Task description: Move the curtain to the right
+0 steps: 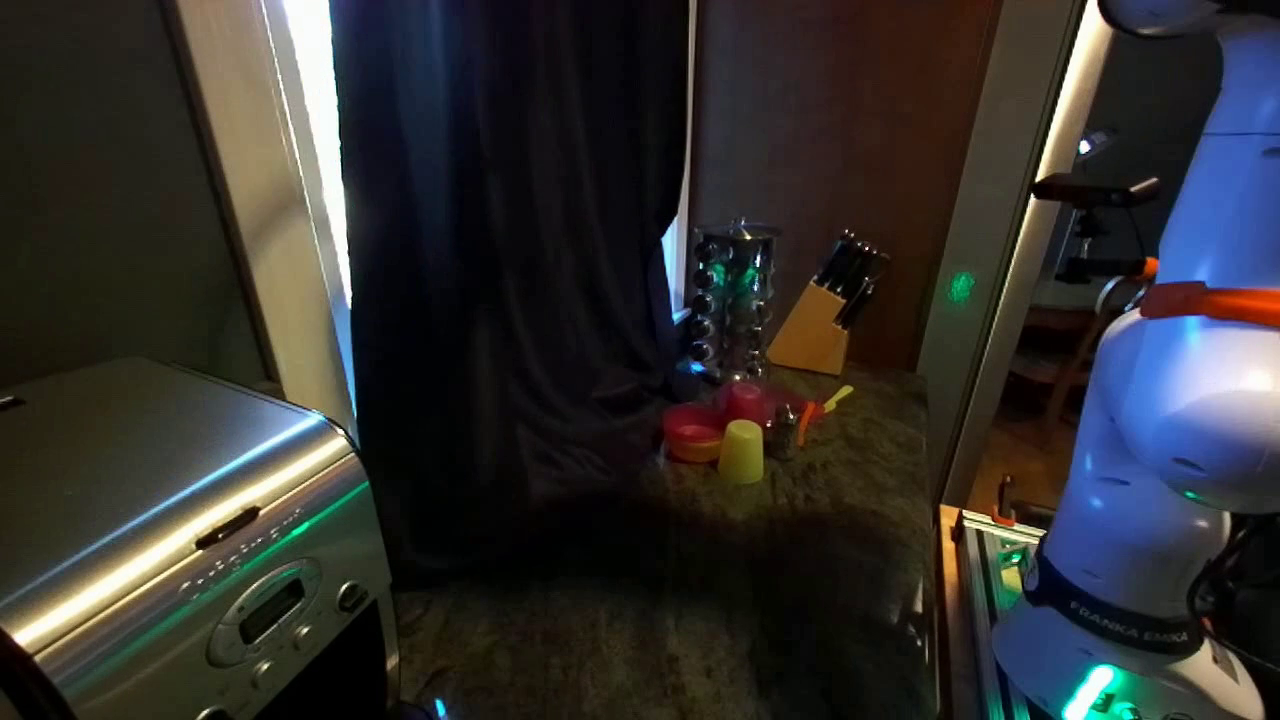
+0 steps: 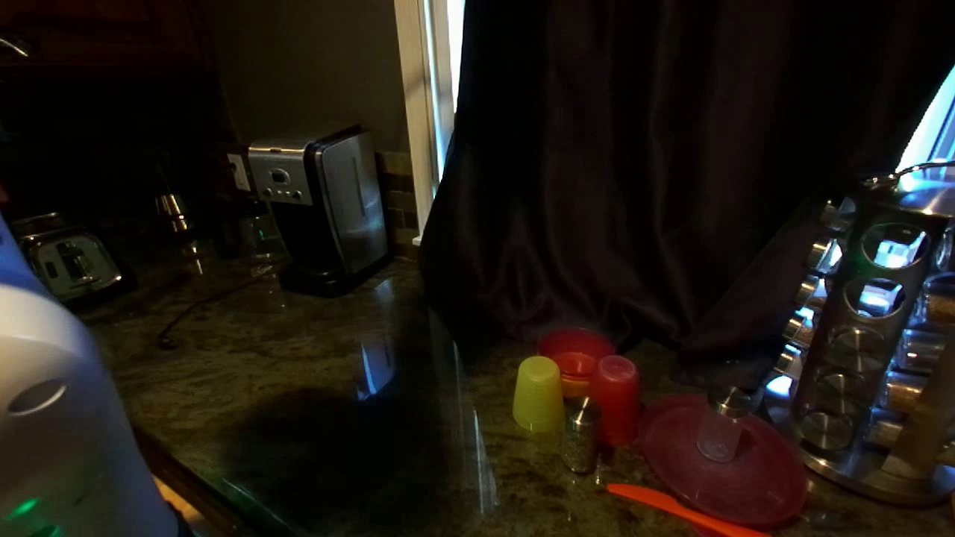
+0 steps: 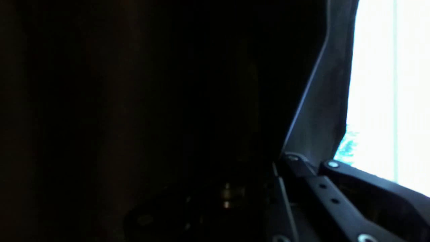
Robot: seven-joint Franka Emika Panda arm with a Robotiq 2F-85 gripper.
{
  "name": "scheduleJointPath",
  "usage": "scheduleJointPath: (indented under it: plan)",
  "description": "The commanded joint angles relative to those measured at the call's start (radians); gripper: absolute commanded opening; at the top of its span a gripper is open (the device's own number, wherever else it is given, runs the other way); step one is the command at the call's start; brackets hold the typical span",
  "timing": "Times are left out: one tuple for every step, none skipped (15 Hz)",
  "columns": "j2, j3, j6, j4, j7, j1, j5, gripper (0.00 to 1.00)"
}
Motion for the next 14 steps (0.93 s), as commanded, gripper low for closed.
scheduleJointPath:
  plan:
    - [-0.006,-0.060,-0.067,0.077,0.050,-0.057,0.041,0.00]
    - [-0.004,-0.078,-0.077,0.097,0.072,-0.074,0.038,0.00]
    - [0.001,-0.098,-0.084,0.122,0.095,-0.092,0.043,0.00]
    - [0.003,-0.116,-0.094,0.141,0.123,-0.110,0.038,0.00]
    - [0.006,-0.134,-0.102,0.159,0.149,-0.126,0.038,0.00]
    - [0.007,-0.151,-0.111,0.173,0.182,-0.143,0.027,0.00]
    - [0.008,-0.166,-0.124,0.183,0.204,-0.158,0.026,0.00]
    - [0.011,-0.184,-0.131,0.194,0.239,-0.176,0.013,0.00]
    - [0.014,-0.200,-0.143,0.203,0.262,-0.192,0.001,0.00]
    - [0.018,-0.218,-0.151,0.207,0.287,-0.210,-0.010,0.00]
    - [0.018,-0.234,-0.164,0.209,0.308,-0.224,-0.018,0.00]
    - [0.025,-0.250,-0.171,0.208,0.334,-0.240,-0.031,0.00]
    - [0.026,-0.266,-0.181,0.204,0.364,-0.255,-0.046,0.00]
    - [0.031,-0.282,-0.188,0.202,0.394,-0.270,-0.058,0.00]
